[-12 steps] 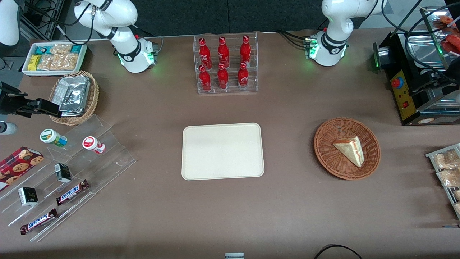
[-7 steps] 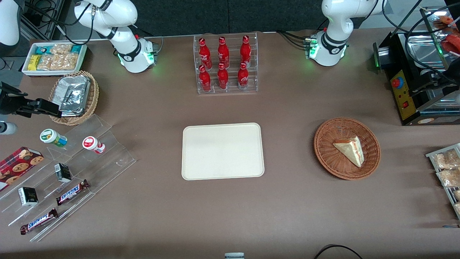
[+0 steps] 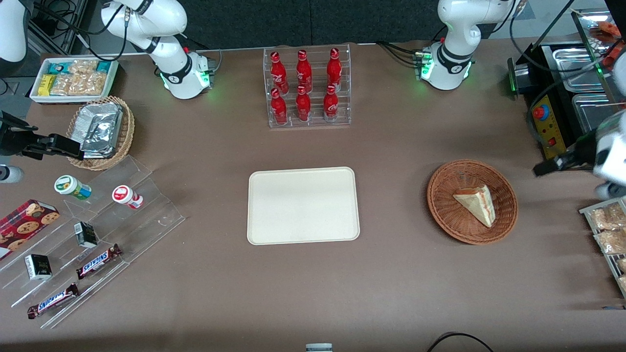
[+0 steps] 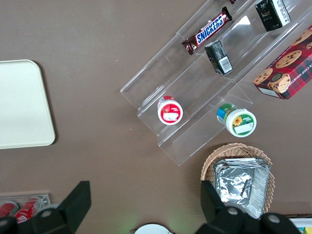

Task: Place sandwich from basket to tray
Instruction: 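Move the left gripper over the wicker basket toward the sandwich, then lower the left gripper and close it on the wrapped sandwich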

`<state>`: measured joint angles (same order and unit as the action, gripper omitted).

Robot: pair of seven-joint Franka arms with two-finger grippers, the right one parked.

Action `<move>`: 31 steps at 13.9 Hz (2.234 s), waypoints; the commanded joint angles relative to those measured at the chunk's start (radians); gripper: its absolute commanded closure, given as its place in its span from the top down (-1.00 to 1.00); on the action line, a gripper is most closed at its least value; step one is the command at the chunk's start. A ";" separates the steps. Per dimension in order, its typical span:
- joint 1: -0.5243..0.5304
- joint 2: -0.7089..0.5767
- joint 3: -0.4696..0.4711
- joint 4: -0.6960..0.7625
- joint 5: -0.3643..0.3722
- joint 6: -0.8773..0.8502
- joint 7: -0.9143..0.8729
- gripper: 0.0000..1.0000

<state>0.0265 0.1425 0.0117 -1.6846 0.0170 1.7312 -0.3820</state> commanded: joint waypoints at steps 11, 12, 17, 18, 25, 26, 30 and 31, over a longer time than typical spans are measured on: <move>-0.065 -0.012 0.002 -0.510 -0.029 0.666 -0.530 1.00; -0.065 0.000 0.001 -0.512 -0.029 0.674 -0.543 1.00; -0.066 0.015 0.002 -0.570 -0.031 0.744 -0.563 1.00; -0.066 0.015 0.002 -0.582 -0.031 0.763 -0.563 1.00; -0.073 0.069 0.002 -0.590 -0.029 0.812 -0.563 0.98; -0.073 0.078 0.002 -0.590 -0.029 0.814 -0.563 0.82; -0.077 0.092 0.001 -0.581 -0.019 0.811 -0.558 -0.90; -0.077 0.088 0.001 -0.581 -0.014 0.809 -0.549 -1.00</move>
<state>-0.0433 0.2271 0.0133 -2.2698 -0.0021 2.5296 -0.9309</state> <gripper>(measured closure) 0.498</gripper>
